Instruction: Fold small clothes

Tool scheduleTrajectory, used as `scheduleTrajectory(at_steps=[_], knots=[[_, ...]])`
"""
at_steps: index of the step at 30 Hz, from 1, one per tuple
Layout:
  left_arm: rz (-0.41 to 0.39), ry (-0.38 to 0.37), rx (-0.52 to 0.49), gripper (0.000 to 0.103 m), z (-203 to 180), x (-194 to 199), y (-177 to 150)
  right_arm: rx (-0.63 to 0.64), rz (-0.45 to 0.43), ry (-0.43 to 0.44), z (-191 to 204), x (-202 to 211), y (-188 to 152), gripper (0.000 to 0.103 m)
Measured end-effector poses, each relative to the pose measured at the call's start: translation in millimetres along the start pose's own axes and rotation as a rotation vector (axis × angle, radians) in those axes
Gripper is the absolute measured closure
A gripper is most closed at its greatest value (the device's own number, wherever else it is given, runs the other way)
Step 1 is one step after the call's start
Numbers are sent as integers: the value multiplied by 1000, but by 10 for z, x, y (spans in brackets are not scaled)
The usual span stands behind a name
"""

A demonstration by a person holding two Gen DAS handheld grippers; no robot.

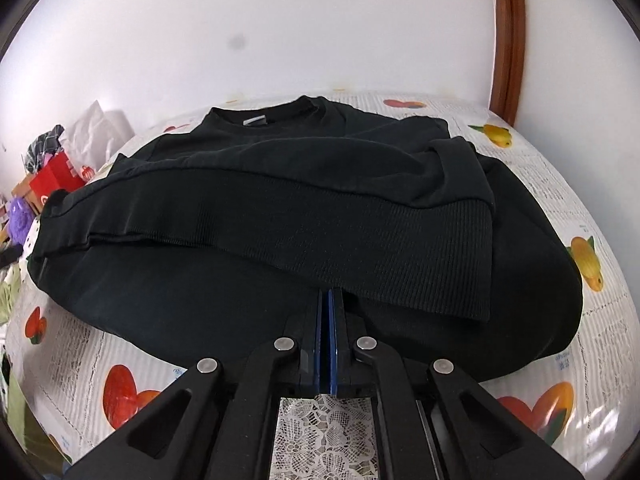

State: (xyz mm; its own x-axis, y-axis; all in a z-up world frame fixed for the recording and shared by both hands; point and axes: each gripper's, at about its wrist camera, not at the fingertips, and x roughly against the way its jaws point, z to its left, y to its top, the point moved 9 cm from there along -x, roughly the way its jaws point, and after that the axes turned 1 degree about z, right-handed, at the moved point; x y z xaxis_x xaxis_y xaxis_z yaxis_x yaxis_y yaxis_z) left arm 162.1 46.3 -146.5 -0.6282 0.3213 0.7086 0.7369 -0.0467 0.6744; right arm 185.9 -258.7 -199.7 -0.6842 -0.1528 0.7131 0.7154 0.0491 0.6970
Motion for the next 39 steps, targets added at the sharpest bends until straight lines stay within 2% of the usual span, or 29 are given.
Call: scheduleTrajectory(at_steps=[4, 10, 17, 23, 27, 30, 39], knots=[[62, -46, -46, 57, -244, -254, -42, 15, 21, -29, 28, -7, 5, 100], [167, -68, -6, 57, -307, -662, -37, 57, 79, -72, 70, -45, 11, 100], [157, -41, 0, 58, -341, -727, 155, 71, 155, -122, 107, -174, 98, 100], [121, 31, -21, 58, -191, -751, 401, 20, 118, -74, 79, -280, 341, 101], [94, 80, -39, 58, -64, -813, 587, 9, 55, -74, 25, -336, 643, 101], [70, 116, -34, 58, 58, -878, 766, 10, 38, -74, -3, -455, 855, 101], [72, 146, 12, 58, 262, -1199, 1176, 20, -37, -73, -45, -712, 1593, 101]])
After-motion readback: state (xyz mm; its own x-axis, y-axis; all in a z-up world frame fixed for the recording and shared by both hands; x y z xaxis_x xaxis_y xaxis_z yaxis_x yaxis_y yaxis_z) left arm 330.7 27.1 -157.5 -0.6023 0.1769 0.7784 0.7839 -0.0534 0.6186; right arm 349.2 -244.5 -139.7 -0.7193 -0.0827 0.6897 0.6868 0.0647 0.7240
